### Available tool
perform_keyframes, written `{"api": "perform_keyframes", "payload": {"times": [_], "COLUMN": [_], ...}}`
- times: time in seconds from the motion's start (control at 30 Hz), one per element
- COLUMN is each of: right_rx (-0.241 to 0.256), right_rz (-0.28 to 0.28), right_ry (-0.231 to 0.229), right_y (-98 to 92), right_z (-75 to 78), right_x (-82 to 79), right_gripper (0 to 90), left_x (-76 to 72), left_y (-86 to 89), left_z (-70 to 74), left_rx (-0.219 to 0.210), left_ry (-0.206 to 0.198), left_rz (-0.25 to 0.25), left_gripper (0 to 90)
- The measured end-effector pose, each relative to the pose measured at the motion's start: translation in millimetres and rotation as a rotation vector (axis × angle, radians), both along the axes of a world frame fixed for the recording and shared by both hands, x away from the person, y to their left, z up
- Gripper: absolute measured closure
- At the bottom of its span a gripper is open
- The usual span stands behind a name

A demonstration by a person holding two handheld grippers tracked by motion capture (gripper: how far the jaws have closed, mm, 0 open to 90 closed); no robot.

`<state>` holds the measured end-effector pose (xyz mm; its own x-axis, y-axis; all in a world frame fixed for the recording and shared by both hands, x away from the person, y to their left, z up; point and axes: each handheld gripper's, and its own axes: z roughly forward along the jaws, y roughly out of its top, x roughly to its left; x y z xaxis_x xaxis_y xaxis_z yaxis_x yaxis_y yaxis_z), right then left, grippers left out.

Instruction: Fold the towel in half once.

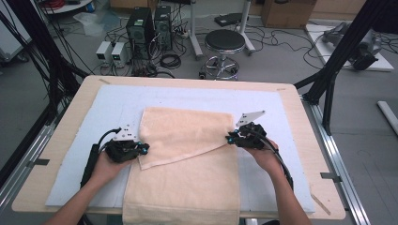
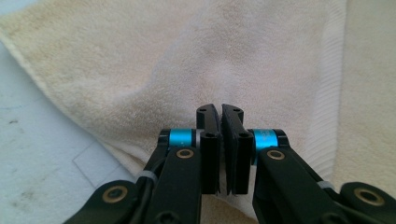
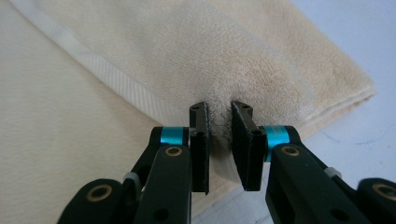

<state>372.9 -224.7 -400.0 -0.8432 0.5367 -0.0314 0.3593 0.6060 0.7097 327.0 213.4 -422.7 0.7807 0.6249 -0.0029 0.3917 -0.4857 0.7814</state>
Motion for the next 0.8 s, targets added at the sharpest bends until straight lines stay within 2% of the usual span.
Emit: {"api": "perform_keyframes", "payload": {"times": [0.07, 0.13, 0.2, 0.27, 0.33, 0.4, 0.47, 0.57, 0.63, 0.7, 0.73, 0.8], "right_rx": [0.012, 0.024, 0.009, 0.027, 0.040, 0.045, 0.058, 0.062, 0.066, 0.077, 0.092, 0.101], "right_rz": [0.008, 0.024, 0.037, 0.046, 0.043, 0.038, 0.044, 0.080, 0.135, 0.162, 0.172, 0.159], "right_ry": [-0.005, 0.017, 0.023, 0.028, 0.049, 0.044, 0.057, 0.070, 0.073, 0.060, 0.056, 0.020], "right_y": [0.3, 0.8, 2.0, -0.2, -4.4, -8.1, -9.7, -6.8, -3.6, -2.7, -3.8, -7.0], "right_z": [5.7, 8.3, 8.0, 4.6, -0.4, -5.6, -8.9, -9.1, -7.0, -4.1, -2.3, 1.5], "right_x": [-6.4, -11.1, -17.3, -23.6, -29.5, -36.3, -41.4, -50.6, -58.0, -64.7, -66.4, -68.7], "right_gripper": [77.4, 76.7, 76.7, 77.2, 78.6, 81.4, 81.4, 81.5, 81.2, 78.4, 76.8, 74.1], "left_x": [-2.9, -6.5, -10.6, -14.5, -17.5, -19.1, -18.9, -16.5, -16.0, -17.0, -18.5, -21.2], "left_y": [2.3, 6.0, 9.7, 13.1, 14.5, 14.8, 15.4, 18.0, 20.3, 22.1, 22.5, 24.3], "left_z": [4.7, 8.3, 10.6, 12.6, 13.4, 12.7, 11.2, 8.0, 5.9, 4.7, 4.2, 4.4], "left_rx": [-0.001, -0.009, -0.027, -0.036, -0.023, -0.011, -0.011, 0.003, -0.003, -0.007, -0.008, -0.015], "left_ry": [-0.012, -0.014, -0.013, -0.014, -0.015, -0.016, -0.011, 0.009, 0.021, 0.024, 0.022, 0.023], "left_rz": [-0.005, -0.008, -0.016, -0.028, -0.038, -0.043, -0.045, -0.034, -0.028, -0.020, -0.013, -0.023], "left_gripper": [85.6, 85.6, 85.5, 85.4, 85.3, 85.3, 85.1, 83.3, 77.6, 69.5, 62.7, 56.8]}}
